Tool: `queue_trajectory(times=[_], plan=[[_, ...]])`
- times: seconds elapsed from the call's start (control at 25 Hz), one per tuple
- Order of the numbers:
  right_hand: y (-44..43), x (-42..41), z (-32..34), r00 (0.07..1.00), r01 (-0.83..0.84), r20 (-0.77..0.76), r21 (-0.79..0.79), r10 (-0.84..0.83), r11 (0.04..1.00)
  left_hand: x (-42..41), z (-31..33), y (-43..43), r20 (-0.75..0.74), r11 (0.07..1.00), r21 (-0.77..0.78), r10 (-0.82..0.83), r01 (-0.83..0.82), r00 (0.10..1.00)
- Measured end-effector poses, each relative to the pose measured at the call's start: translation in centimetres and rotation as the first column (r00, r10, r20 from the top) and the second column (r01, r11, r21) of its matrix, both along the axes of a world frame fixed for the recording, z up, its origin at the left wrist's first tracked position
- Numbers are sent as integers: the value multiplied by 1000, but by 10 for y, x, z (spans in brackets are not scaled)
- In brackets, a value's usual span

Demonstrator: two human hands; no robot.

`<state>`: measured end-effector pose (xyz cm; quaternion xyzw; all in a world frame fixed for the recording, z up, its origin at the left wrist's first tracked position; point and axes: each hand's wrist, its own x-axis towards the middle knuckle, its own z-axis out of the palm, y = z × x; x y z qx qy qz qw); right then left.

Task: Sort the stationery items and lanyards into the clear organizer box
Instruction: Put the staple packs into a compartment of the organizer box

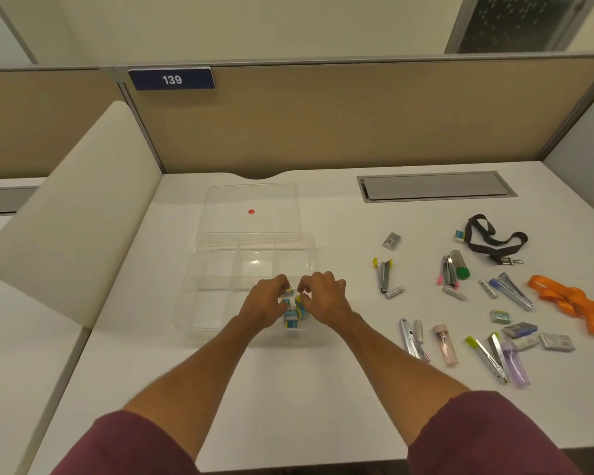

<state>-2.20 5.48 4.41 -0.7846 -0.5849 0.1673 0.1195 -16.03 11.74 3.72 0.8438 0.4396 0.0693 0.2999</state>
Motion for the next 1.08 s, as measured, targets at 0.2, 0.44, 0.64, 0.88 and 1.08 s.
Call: queue_trajectory(times=[0.2, 0.44, 0.64, 0.88, 1.08], plan=[[-21, 21, 0, 995, 92, 24, 68, -94, 993, 25, 6, 1, -45, 996, 83, -29, 33, 999], [-72, 68, -1, 964, 255, 60, 59, -259, 965, 83, 11, -21, -51, 972, 136, -185, 191, 981], [-120, 124, 0, 919, 385, 85, 5, -384, 923, 146, 13, -57, -57, 937, 135, -318, 323, 946], [-176, 198, -3, 856, 512, 95, -33, -508, 858, 223, 8, -102, -62, 891, 83, -443, 447, 894], [-216, 259, -10, 810, 583, 112, -62, -575, 810, 285, -2, -135, -89, 848, 51, -522, 527, 849]])
